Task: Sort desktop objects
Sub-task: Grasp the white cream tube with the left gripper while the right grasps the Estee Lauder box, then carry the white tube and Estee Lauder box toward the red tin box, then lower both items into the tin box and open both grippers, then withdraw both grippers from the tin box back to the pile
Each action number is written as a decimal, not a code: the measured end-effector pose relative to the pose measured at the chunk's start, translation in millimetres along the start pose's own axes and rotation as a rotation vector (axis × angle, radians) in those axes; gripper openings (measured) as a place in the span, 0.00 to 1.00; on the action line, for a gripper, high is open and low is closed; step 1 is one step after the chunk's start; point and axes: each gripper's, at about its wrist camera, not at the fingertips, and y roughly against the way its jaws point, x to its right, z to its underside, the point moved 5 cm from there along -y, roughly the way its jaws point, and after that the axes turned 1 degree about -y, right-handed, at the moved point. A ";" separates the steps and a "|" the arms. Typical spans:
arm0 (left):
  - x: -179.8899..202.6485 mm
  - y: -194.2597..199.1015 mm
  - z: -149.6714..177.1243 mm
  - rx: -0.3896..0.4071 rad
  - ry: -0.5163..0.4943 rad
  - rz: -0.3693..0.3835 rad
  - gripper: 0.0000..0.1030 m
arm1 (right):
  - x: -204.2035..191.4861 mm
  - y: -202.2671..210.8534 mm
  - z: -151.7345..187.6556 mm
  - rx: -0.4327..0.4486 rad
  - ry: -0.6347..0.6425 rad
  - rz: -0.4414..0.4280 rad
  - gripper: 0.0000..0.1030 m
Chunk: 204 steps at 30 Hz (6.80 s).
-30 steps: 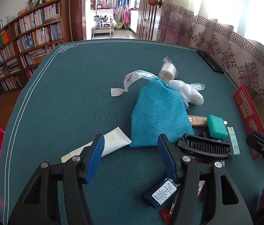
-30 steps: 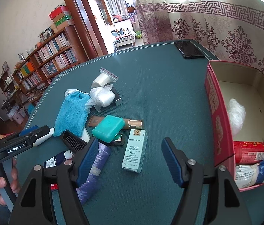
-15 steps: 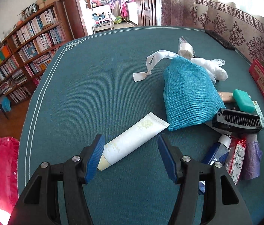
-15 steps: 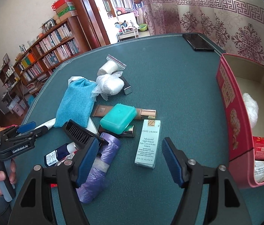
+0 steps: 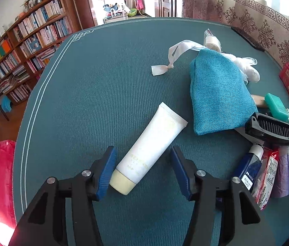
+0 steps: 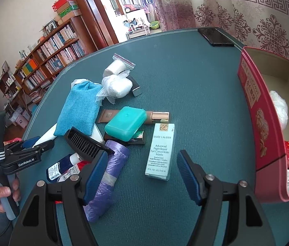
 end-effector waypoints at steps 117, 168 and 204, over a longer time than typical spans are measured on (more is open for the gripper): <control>379.5 83.4 -75.7 0.152 -0.327 0.537 0.50 | 208.1 121.3 -16.4 0.248 -0.173 0.417 0.38; 246.3 85.7 -60.1 0.176 -0.170 0.394 0.50 | 98.1 85.7 -32.1 0.227 0.069 0.397 0.69; 122.0 42.7 -33.6 0.107 0.078 0.317 0.50 | 8.2 13.4 -21.0 0.079 0.238 0.297 0.76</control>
